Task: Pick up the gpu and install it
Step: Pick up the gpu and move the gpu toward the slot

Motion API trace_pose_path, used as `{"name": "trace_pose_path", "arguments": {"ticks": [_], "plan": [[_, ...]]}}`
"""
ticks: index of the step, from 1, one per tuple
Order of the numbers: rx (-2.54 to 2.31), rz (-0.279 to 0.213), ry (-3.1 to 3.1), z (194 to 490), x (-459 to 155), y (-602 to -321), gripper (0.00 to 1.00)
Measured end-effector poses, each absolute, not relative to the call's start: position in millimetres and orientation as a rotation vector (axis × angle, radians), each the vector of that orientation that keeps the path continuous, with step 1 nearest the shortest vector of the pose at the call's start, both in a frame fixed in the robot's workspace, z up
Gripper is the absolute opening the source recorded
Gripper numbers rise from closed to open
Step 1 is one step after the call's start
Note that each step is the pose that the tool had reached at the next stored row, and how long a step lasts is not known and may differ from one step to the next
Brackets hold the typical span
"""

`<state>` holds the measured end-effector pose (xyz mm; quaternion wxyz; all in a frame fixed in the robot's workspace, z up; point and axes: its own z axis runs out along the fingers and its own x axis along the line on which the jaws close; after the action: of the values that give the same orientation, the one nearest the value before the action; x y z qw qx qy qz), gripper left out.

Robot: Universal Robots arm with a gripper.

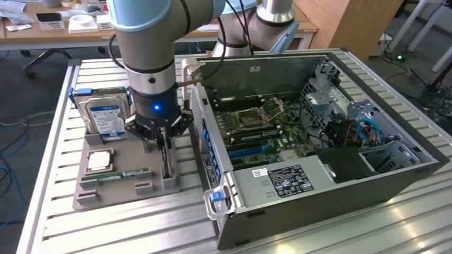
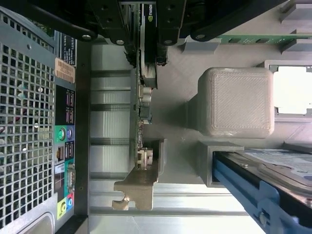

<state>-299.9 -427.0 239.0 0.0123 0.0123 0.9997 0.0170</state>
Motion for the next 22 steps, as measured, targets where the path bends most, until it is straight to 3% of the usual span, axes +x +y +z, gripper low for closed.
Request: {"name": "trace_pose_path", "arguments": {"ticks": [18,22], "plan": [[0.038,0.052,3.116,293.4,-299.9,-426.4,0.26],[0.038,0.03,3.116,301.5,-299.8,-424.9,0.26]]}}
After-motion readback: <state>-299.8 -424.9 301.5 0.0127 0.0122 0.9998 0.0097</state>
